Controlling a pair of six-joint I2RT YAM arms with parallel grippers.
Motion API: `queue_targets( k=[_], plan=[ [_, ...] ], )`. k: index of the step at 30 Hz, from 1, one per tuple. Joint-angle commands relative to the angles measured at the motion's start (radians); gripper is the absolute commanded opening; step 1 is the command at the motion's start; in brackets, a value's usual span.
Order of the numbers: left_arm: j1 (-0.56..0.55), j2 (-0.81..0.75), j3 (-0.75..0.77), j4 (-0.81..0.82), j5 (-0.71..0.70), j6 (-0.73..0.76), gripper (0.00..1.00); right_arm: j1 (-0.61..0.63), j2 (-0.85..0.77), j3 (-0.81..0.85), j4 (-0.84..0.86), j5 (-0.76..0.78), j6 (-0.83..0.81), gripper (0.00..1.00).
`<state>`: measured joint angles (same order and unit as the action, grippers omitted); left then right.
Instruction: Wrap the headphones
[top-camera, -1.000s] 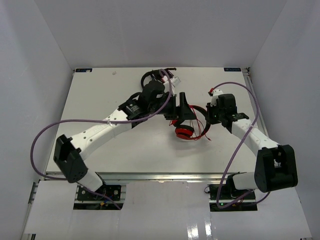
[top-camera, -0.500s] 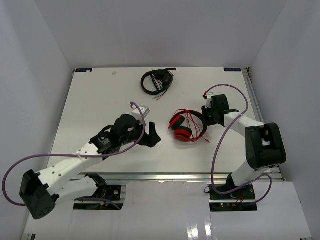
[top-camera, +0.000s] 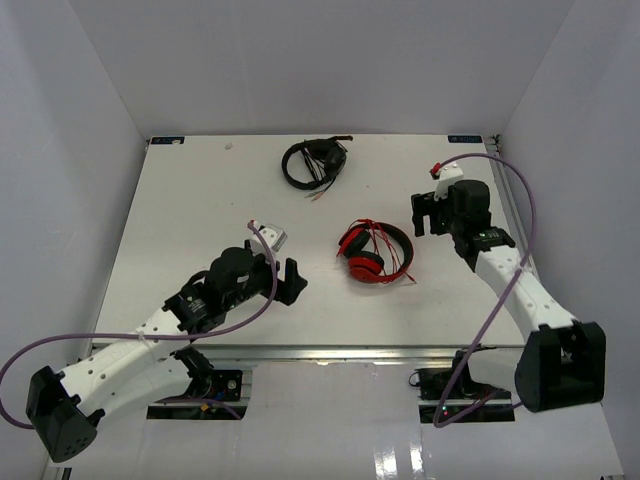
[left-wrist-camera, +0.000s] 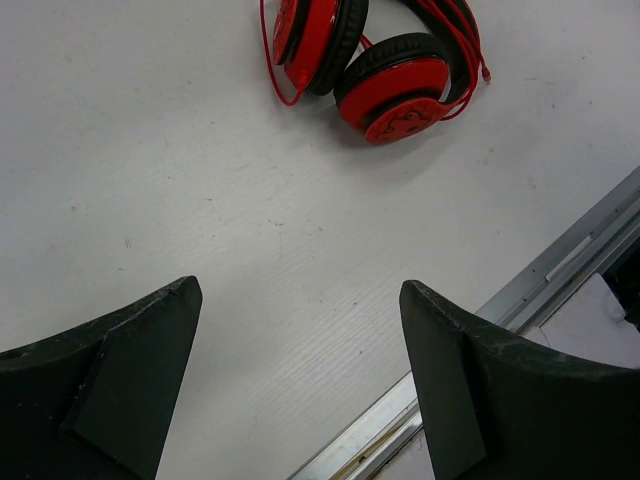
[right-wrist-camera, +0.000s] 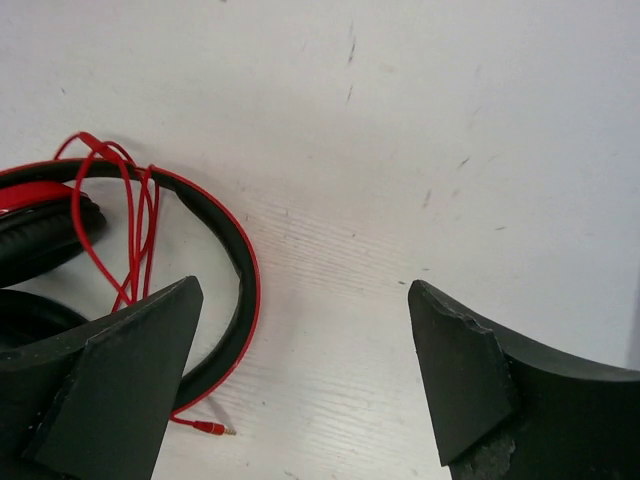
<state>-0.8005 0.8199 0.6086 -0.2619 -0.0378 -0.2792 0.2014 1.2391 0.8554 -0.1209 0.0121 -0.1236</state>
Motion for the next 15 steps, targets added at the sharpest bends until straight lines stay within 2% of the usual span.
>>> queue_targets(
  k=[1,3,5,9,15],
  plan=[
    [0.003,-0.021,0.013,0.017,0.014,0.085,0.91,-0.006,-0.198,-0.052,-0.073,0.076,-0.027,0.90],
    [0.004,-0.032,0.007,0.021,0.015,0.090,0.92,-0.005,-0.269,-0.082,-0.079,0.108,-0.012,0.90],
    [0.003,-0.038,0.006,0.023,0.027,0.094,0.98,-0.005,-0.335,-0.141,-0.064,0.130,-0.005,0.90],
    [0.001,-0.055,0.005,0.023,0.022,0.092,0.98,-0.005,-0.468,-0.207,-0.068,0.128,-0.014,0.90],
    [0.002,-0.078,0.008,0.018,0.026,0.099,0.98,-0.017,-0.489,-0.215,-0.102,0.118,-0.034,0.90]
  ],
)
